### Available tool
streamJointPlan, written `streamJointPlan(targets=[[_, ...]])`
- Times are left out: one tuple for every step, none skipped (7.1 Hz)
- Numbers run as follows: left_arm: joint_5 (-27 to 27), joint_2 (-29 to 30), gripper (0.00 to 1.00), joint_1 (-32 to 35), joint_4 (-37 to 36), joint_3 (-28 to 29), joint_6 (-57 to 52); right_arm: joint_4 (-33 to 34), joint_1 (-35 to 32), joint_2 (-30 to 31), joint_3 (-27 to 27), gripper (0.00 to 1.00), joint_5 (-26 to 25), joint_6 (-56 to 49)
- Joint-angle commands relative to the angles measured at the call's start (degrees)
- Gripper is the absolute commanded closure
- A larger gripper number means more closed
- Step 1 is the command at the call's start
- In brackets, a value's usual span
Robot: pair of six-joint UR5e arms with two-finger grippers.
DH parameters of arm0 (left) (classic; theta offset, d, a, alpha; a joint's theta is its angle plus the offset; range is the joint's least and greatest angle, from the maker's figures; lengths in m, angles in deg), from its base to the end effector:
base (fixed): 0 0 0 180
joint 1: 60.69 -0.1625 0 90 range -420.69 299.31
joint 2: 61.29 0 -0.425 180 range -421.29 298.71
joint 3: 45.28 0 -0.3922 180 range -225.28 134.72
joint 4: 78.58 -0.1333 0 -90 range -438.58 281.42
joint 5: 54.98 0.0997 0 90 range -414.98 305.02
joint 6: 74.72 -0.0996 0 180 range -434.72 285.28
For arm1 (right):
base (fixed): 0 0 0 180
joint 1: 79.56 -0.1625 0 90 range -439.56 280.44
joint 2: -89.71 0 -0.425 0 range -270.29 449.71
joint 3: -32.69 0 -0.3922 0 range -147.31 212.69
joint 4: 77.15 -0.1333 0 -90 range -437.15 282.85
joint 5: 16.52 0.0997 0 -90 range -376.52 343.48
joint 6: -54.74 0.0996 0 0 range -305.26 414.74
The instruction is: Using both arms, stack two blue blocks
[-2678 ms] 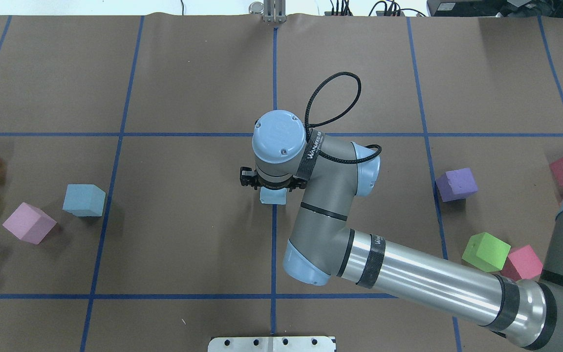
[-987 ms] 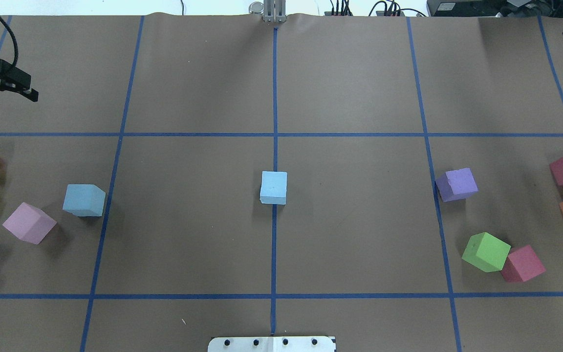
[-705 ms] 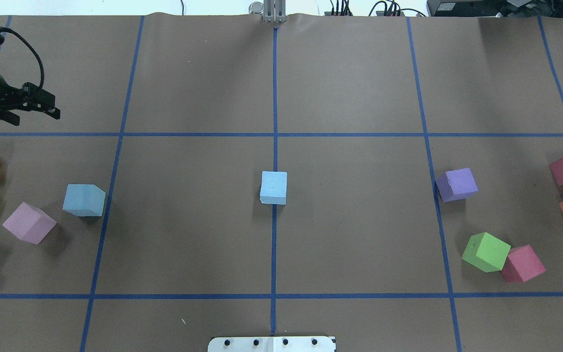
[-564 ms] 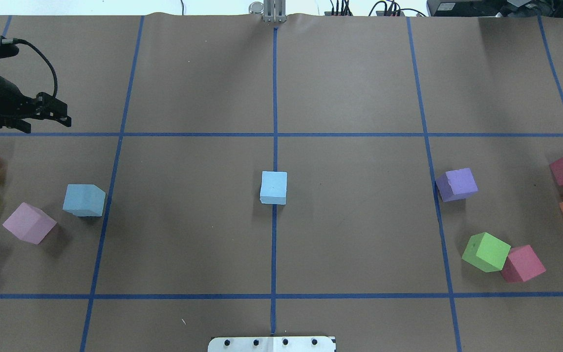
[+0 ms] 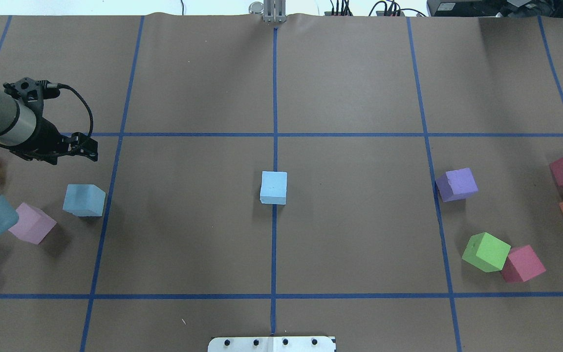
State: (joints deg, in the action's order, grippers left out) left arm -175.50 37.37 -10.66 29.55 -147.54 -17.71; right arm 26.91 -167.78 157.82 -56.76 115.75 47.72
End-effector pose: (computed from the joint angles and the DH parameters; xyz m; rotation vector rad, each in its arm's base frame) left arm 0.2975 -0.4837 0.4464 0.0576 0.8363 -0.0983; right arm 0.0466 -0.6338 0.4746 0.1550 -0.7316 -0.1932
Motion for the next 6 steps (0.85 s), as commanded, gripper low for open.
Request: streamJointPlan(targets=[[0.8,-2.5,0.02,-2.4,0.0,-0.8,0.0,0.0,0.0,-0.1,0.2,0.0,-0.1,0.0],[0.8,-2.8,0.02,-2.7,0.0,-1.2,-0.1,0.0,0.0,-0.1,0.2,0.0,-0.1,0.0],[0.8,-2.9,0.02,-3.4,0.0,-1.3,-0.1,0.0,0.0,-0.1,0.3,0.0,-0.2,0.0],[0.8,-2.9,0.02,-4.1,0.0,-1.3,0.0,0.0,0.0,-0.2,0.3,0.0,-0.2,0.0],[0.8,-2.8,0.02,-4.6,-0.1,-1.2,0.1,0.0,0.0,-0.1,0.3,0.0,-0.2,0.0],[0.9,-2.8,0.02,-5.0,-0.1,-1.1,0.1,0.0,0.0,-0.1,0.3,0.0,-0.2,0.0]])
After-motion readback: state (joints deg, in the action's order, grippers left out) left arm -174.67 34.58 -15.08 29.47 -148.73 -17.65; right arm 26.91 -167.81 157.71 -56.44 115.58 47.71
